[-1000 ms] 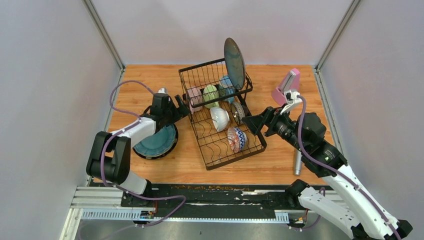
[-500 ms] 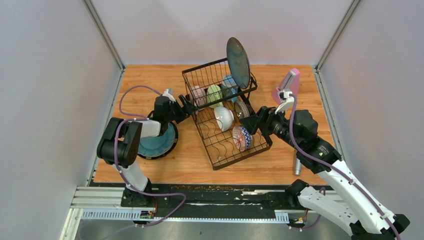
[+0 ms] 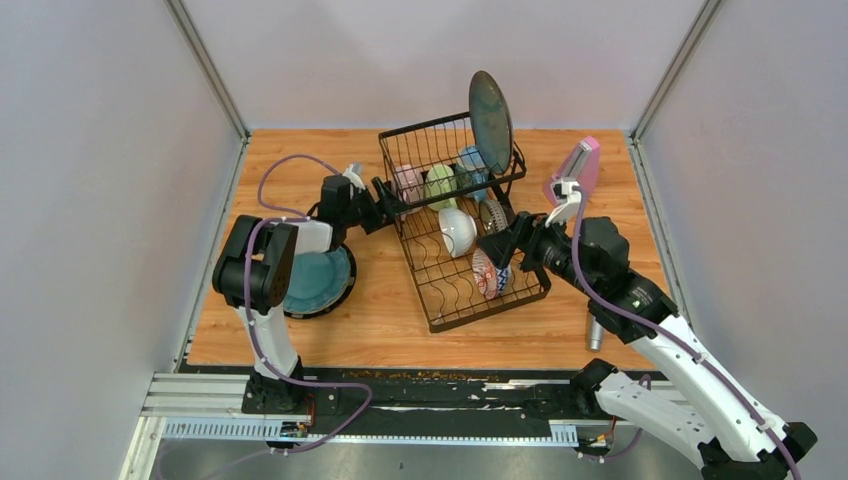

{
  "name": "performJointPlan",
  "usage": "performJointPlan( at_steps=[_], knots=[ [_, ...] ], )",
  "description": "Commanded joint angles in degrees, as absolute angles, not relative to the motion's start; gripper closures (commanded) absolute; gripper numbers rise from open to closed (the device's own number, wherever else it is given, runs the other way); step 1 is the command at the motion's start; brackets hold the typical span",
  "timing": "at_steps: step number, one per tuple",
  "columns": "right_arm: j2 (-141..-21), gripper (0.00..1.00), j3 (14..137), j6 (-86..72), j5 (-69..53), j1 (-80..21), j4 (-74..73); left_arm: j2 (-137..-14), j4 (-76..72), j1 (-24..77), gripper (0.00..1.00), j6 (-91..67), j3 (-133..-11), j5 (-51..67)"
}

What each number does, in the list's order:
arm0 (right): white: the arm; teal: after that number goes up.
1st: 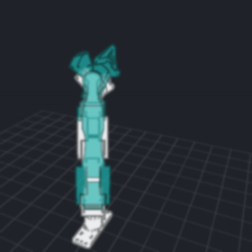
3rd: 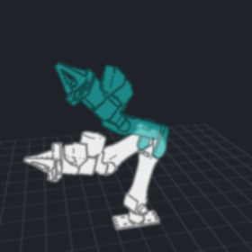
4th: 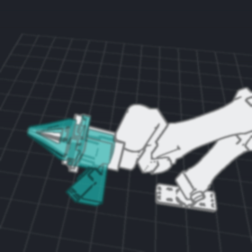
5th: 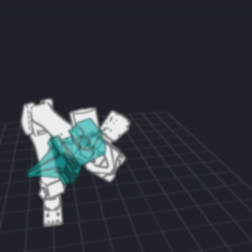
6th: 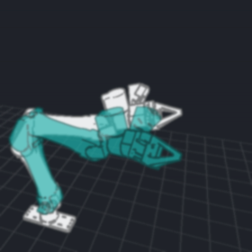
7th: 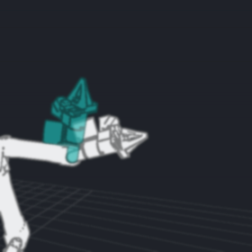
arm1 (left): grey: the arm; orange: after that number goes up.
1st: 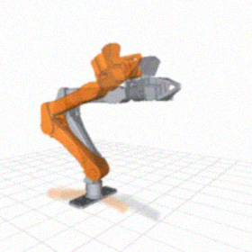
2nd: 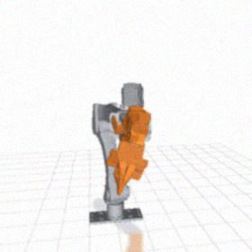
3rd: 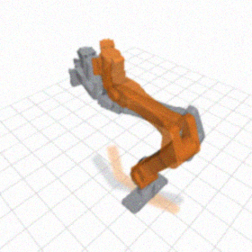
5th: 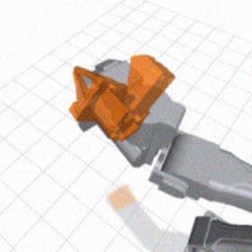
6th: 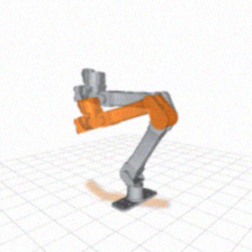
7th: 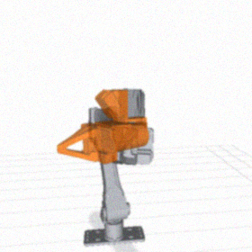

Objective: Load the mixed dishes into the dish rack
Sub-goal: Move the dish rack to the center of the board.

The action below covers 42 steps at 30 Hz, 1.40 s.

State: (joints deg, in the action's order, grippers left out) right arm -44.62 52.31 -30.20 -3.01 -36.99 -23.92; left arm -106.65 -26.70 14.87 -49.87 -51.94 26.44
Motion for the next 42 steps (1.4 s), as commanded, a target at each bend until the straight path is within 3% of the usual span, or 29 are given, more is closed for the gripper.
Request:
performJointPlan(
  at_steps=[1, 6, 9, 22, 27, 36, 42],
  knots=[
    [-45.36, 0.19, 52.2, -31.1, -2.6, -36.89, -22.94, -108.02, -29.01, 17.66, 0.16, -48.51, -59.51, 33.0],
    [-45.64, 0.19, 52.5, -31.1, -2.82, -36.88, -22.93, -105.46, -24.75, 17.6, 0.13, -45.76, -57.29, 30.0],
    [-45.36, 0.19, 52.39, -31.29, -3.09, -36.89, -22.9, -101.87, -19.2, 17.44, 0.02, -42.37, -54.17, 27.24],
    [-49.68, 0.2, 51.92, -33.5, -10.63, -36.91, -19.6, -81.62, -4.53, 15.84, 0.0, -33.31, -47.43, 20.45],
    [-56.65, 0.32, 54.87, -34.35, -13.71, -39.49, -18.49, -65.49, 7.69, 13.82, 0.0, -32.77, -41.7, 3.83],
    [-79.51, 0.29, 69.58, -28.56, -6.97, -56.86, -17.93, -44.37, 26.63, -7.81, 0.0, -35.22, -34.41, -5.12],
    [-94.96, 0.29, 82.83, -24.97, -5.08, -61.43, -20.92, -46.12, 27.93, -19.46, 0.0, -37.22, -32.33, 0.09]
  ],
)
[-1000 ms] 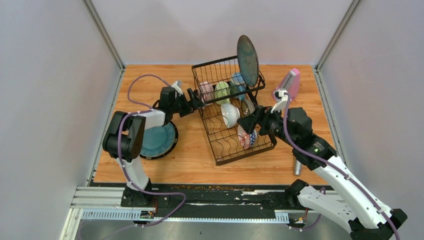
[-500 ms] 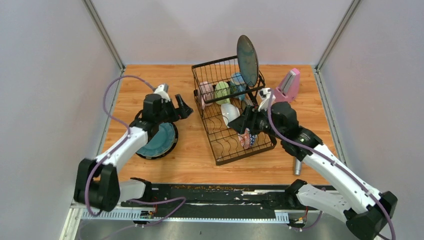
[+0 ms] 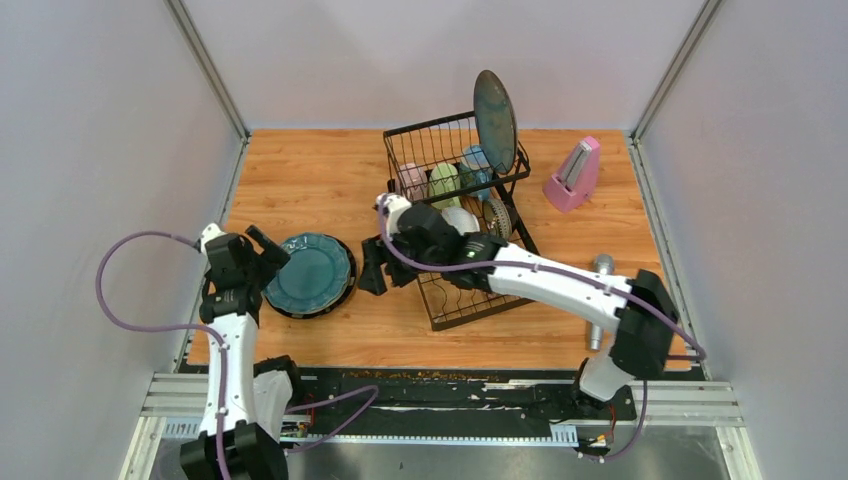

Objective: Load the mixed dishes into the dish rack
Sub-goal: Move the dish rack to the center of the board, then pick up the plate at the center of the board.

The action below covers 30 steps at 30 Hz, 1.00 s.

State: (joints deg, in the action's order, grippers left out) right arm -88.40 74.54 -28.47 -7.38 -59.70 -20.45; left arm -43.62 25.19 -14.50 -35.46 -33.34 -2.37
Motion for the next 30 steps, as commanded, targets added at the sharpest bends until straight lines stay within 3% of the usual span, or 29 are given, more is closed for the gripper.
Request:
performJointPlan(
  at_steps=[1, 6, 18, 21, 30],
  knots=[
    [-97.39, 0.29, 85.4, -24.68, -4.57, -61.83, -22.17, -47.19, 27.48, -22.14, 0.0, -37.33, -32.21, 1.41],
    [-109.26, 0.27, 100.6, -21.83, -3.07, -62.84, -29.28, -53.71, 23.25, -29.33, 0.0, -37.78, -29.73, 12.65],
    [-131.98, 0.25, 124.25, -21.61, -5.4, -60.37, -38.57, -48.79, 19.14, -30.76, 0.08, -37.6, -24.71, 18.19],
    [-134.29, 0.25, 126.87, -22.43, -5.53, -59.51, -38.52, -47.65, 19.79, -30.76, 0.09, -37.24, -24.17, 18.19],
    [-140.13, 0.27, 131.6, -24.48, -7.9, -56.76, -39.12, -45.76, 19.06, -30.75, 0.25, -37.42, -23.07, 19.95]
  ],
)
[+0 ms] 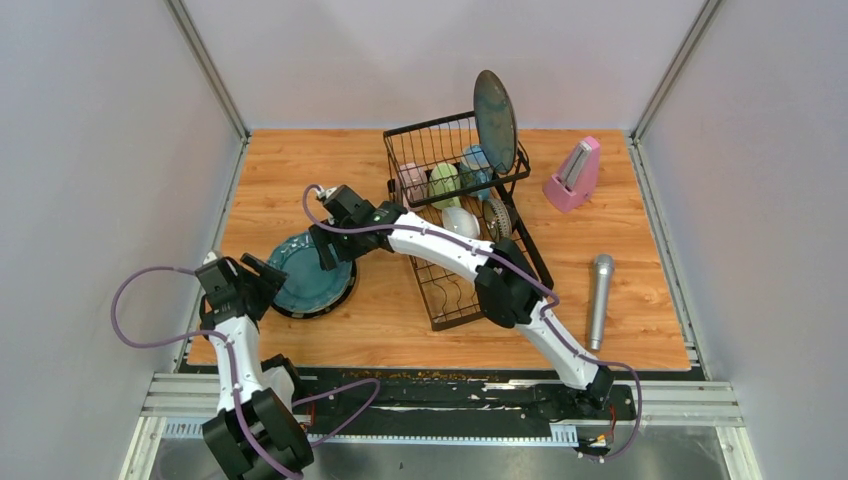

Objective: Load the mixed dishes into the dish rack
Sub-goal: Pick up the plate at the center of the board.

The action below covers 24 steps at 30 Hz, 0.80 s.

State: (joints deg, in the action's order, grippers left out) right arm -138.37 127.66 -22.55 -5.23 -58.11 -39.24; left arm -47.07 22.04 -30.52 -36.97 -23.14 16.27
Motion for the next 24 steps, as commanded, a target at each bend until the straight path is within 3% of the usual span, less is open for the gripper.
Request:
performJointPlan(
  at_steps=[1, 11, 20, 24],
  knots=[
    [-140.74, 0.28, 131.67, -24.92, -8.08, -56.36, -39.11, -45.83, 18.78, -30.76, 0.26, -37.48, -22.96, 20.43],
    [-143.61, 0.29, 132.99, -25.75, -11.62, -55.61, -38.42, -46.4, 17.21, -30.76, 0.34, -36.6, -22.3, 22.93],
    [-140.42, 0.49, 129.61, -25.75, -13.0, -55.63, -35.89, -49.01, 13.97, -30.76, 0.44, -35.02, -21.58, 28.99],
    [-138.3, 0.54, 127.88, -25.49, -12.56, -55.7, -35.35, -49.27, 13.01, -30.76, 0.51, -34.27, -21.52, 30.83]
  ],
)
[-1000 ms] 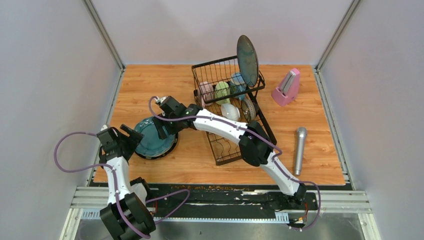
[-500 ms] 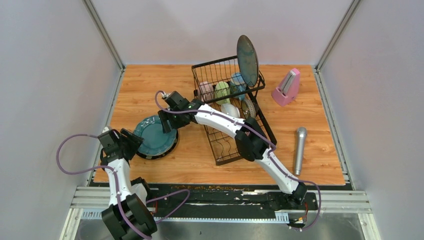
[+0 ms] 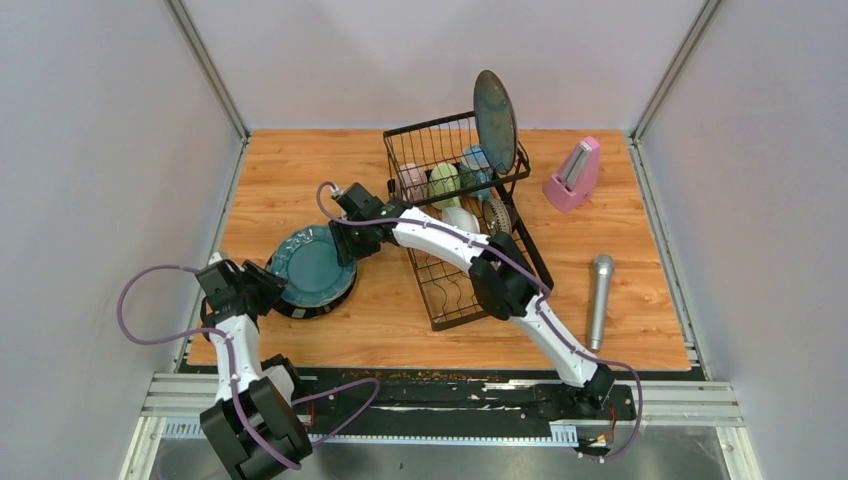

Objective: Load the mixed dishes into the dish rack
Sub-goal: Pick up the plate at the center of the board.

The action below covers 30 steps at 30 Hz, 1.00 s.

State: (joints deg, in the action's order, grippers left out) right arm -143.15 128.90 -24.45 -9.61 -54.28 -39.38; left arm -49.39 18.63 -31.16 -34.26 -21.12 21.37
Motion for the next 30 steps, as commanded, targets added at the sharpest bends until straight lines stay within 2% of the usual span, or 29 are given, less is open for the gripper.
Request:
performJointPlan(
  at_steps=[1, 4, 6, 10, 22, 30],
  knots=[
    [-137.95, 0.56, 127.62, -25.42, -12.15, -55.73, -35.19, -49.45, 13.01, -30.76, 0.52, -34.01, -21.46, 30.93],
    [-136.94, 0.57, 127.15, -25.04, -10.09, -55.88, -35.2, -49.74, 12.9, -30.76, 0.54, -33.69, -21.4, 31.22],
    [-136.32, 0.52, 126.88, -24.51, -7.92, -56.19, -35.16, -49.78, 12.99, -30.76, 0.56, -33.63, -21.59, 31.35],
    [-135.43, 0.58, 126.82, -23.53, -5.03, -56.33, -35.16, -48.59, 12.6, -30.76, 0.57, -33.79, -22.25, 31.39],
    [-132.63, 0.64, 123.27, -27.69, -9.05, -56.45, -30.39, -57.66, 5.69, -28.63, 0.58, -33.32, -20.99, 37.89],
    [-130.07, 0.64, 115.32, -35.97, -12.46, -56.26, -19.71, -56.35, 3.88, -26.46, 0.59, -34.53, -19.12, 36.8]
  ],
)
